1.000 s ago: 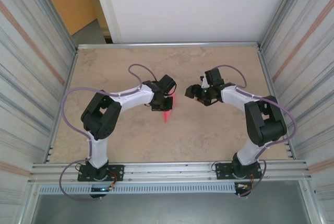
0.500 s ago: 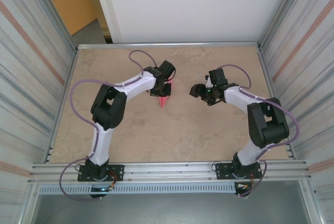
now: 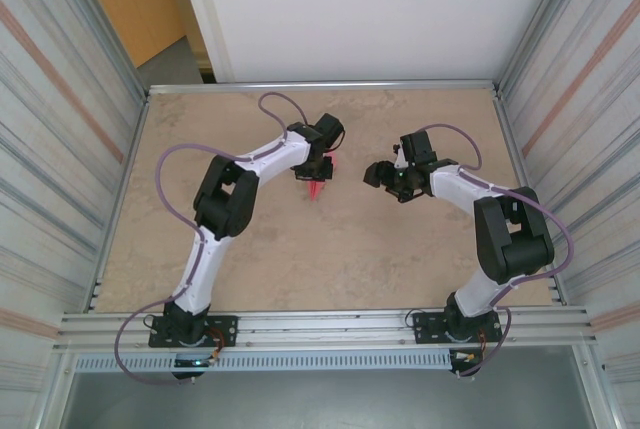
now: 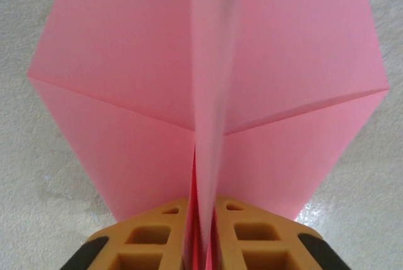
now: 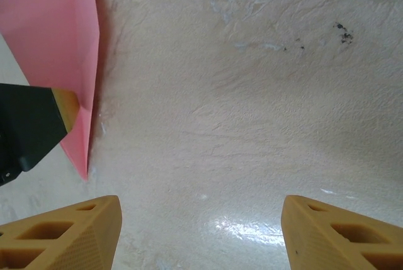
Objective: Fold a paper plane with a square sheet of paper (pick it up from the middle)
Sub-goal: Move the paper plane to the center of the table.
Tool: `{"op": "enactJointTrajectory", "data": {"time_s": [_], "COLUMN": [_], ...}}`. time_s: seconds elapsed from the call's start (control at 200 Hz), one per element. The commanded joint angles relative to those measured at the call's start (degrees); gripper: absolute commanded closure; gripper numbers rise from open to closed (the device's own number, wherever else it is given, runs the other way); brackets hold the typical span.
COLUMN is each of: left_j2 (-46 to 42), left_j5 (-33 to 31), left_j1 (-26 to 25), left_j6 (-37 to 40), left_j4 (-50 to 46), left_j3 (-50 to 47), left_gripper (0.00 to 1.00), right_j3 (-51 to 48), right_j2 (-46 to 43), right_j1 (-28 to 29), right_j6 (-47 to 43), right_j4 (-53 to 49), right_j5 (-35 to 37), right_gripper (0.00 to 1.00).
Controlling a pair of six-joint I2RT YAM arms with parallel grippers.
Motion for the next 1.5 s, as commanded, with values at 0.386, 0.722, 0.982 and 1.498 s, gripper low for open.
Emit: {"op": "enactJointTrajectory", "data": {"time_s": [0.386,0.722,0.982,1.498], "left_j2": [5.0,5.8,1.4,-17.1], "left_j5": [-3.0,-3.8,-2.6,-2.0], "left_j1": [0.3,0.2,0.1,0.0], "left_j6": [-7.1,-8.7,-7.7,-7.5], "left_j4": [-4.0,-4.7,-4.4,1.5], "left_j3": [2.1,3.0,4.6,-5.0], "left_gripper": [0.68,0.62,0.60,0.54], "right_j3": [0.7,0.6,0.2,2.7], "right_j2": [0.9,0.9,0.4,-7.2], "right_j1": [-0.5,-0.5,-0.7,-2.5], "right_j6": [-0.2,0.0,1.2,-1.8], "right_j4": [-0.9,-1.0,-0.2,-4.6], "right_j5": [-1.5,-1.3,-0.6,6.2], "right_gripper": [0.33,0.33,0.32,0.28]}}
